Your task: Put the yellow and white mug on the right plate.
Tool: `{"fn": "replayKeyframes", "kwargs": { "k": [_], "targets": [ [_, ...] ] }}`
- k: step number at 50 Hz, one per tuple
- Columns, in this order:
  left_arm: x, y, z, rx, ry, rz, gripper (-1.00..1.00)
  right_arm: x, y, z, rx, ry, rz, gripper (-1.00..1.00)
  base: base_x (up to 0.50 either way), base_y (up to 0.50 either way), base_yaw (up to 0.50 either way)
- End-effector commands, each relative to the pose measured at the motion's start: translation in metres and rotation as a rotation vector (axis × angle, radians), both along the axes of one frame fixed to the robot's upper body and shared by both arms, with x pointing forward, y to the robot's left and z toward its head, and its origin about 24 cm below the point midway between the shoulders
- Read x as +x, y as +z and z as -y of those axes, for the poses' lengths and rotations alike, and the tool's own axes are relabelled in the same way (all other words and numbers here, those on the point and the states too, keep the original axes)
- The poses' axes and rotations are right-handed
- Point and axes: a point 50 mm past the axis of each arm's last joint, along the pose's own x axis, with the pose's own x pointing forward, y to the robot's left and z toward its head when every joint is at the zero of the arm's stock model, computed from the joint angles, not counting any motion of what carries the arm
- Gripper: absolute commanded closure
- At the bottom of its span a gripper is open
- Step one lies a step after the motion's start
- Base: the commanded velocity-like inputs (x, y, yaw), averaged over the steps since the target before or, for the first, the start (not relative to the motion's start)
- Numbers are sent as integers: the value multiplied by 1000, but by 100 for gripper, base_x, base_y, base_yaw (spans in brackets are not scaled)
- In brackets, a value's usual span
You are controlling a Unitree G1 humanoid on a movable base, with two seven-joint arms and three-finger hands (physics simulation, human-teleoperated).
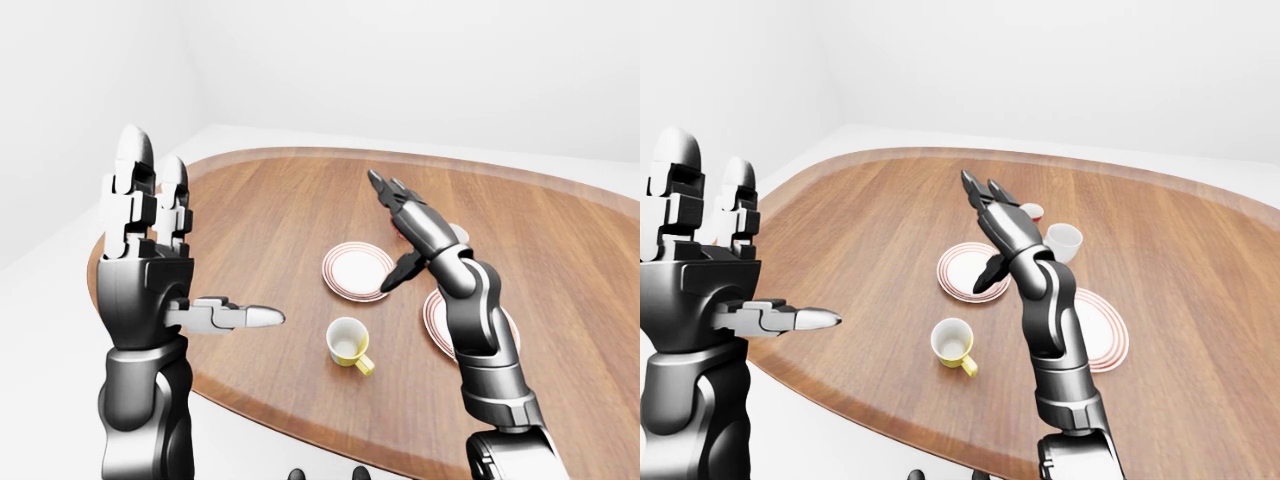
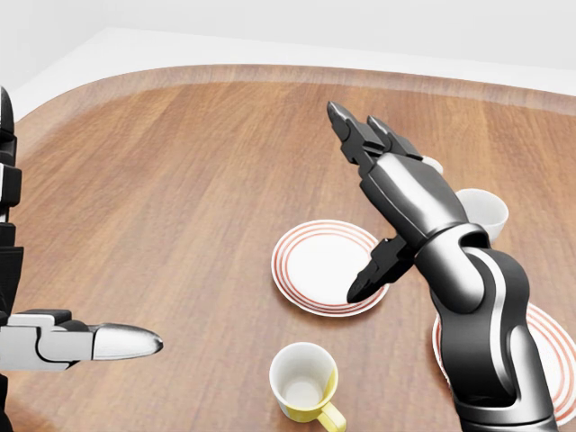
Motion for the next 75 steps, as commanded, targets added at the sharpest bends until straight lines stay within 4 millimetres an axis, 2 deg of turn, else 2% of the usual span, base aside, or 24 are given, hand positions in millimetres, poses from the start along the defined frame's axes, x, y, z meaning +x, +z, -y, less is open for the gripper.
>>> {"fn": "replayKeyframes", "kwargs": {
  "k": [1,13,31,51,65,75],
  "targets": [
    [-1,1,0,1,-1,7,-100,4,-15,-14,38,35,-55,-100,0,0,0],
    [-1,1,1,-1,-3,6,-100,-1,-19,-21,23,58,-69,-100,0,0,0],
    [0,0,0,0,-1,0,-100,-17,-37,-33,2,60,-99,-100,0,0,0],
    [1,-1,0,-1,-3,-7,-100,-18,-81,-37,22,15,-211,-100,0,0,0],
    [1,-1,0,1,-4,-6,-100,-23,-97,-38,11,-2,-244,-100,0,0,0],
    [1,-2,1,2,-5,-13,-100,-28,-101,-40,-2,6,-250,-100,0,0,0]
  ]
}}
